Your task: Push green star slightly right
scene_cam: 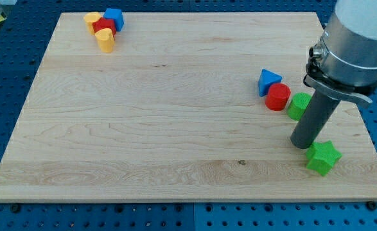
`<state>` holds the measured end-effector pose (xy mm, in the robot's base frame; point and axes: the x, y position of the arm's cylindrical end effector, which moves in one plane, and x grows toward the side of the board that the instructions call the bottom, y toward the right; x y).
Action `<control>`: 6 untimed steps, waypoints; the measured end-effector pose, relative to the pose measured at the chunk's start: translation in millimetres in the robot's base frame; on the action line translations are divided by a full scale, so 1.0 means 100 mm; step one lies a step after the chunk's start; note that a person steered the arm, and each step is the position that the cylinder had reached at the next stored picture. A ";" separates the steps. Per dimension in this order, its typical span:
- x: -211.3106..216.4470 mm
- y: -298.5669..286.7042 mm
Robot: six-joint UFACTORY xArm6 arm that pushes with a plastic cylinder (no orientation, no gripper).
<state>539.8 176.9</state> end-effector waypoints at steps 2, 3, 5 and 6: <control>0.23 -0.22; 0.37 -0.25; 0.40 -0.12; 0.40 0.00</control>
